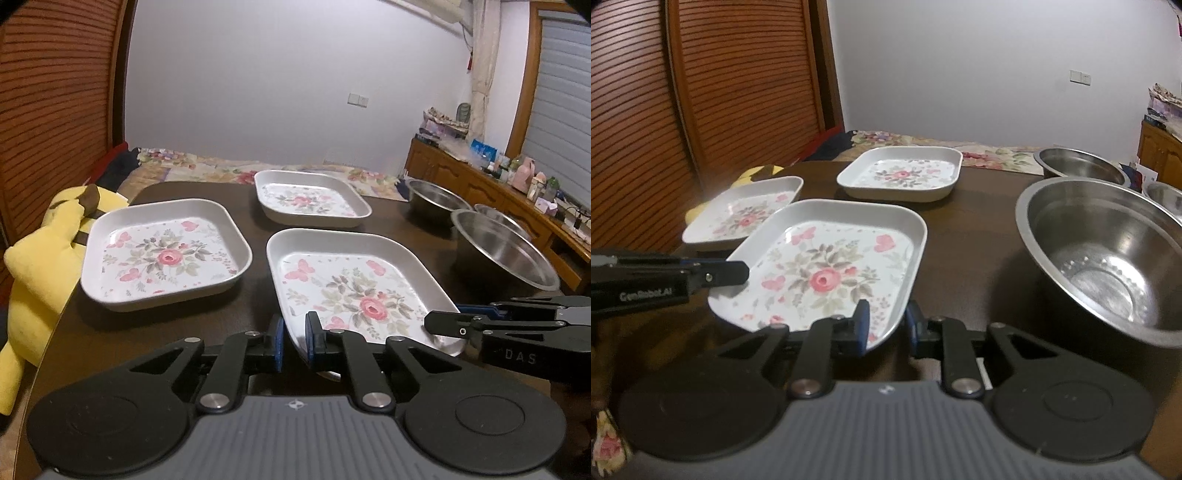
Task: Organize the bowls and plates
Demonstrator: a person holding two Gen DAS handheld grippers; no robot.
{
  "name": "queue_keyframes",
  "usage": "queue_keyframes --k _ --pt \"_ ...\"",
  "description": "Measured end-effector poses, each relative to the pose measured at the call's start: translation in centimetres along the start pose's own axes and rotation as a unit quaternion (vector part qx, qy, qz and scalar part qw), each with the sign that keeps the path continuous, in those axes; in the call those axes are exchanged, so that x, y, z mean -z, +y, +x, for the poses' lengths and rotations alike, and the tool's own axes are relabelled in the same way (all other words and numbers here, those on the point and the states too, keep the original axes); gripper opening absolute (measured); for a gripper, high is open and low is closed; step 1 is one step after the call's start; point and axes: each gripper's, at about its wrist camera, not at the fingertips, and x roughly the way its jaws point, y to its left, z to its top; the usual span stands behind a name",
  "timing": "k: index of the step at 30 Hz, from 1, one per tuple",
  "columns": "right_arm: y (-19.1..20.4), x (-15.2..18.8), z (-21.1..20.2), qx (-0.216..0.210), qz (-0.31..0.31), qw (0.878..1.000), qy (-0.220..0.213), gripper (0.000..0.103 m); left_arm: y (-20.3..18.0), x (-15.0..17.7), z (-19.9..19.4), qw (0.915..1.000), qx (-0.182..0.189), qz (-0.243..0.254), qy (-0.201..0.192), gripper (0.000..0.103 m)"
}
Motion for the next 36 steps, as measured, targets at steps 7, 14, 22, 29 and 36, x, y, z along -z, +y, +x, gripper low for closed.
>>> queue_keyframes --k 7,14,22,29,36 --pt "0.4 1.1 -3.0 -0.006 -0.010 1.000 -0.015 0.022 -1.1 1.3 -2.5 0.9999 0.002 0.006 -0.010 0.013" --pt "0.1 2.3 -4.0 -0.019 -0.003 1.000 -0.009 0.023 -1.8 2.6 -3.6 0.9998 0.001 0.018 -0.011 0.013" --pt "0.3 3.4 -3.9 -0.020 0.005 1.000 0.007 0.023 -2.1 3.6 -3.4 0.9998 -0.001 0.020 -0.002 0.013" --pt "0.4 3.9 -3.9 -0.020 0.015 1.000 0.012 0.023 -2.2 4.2 -3.2 0.9998 0.001 0.018 0.003 0.013" --pt "0.3 3.8 -3.9 -0.020 0.023 1.000 0.006 0.023 -2.1 4.5 -2.7 0.9999 0.001 0.008 0.011 0.013"
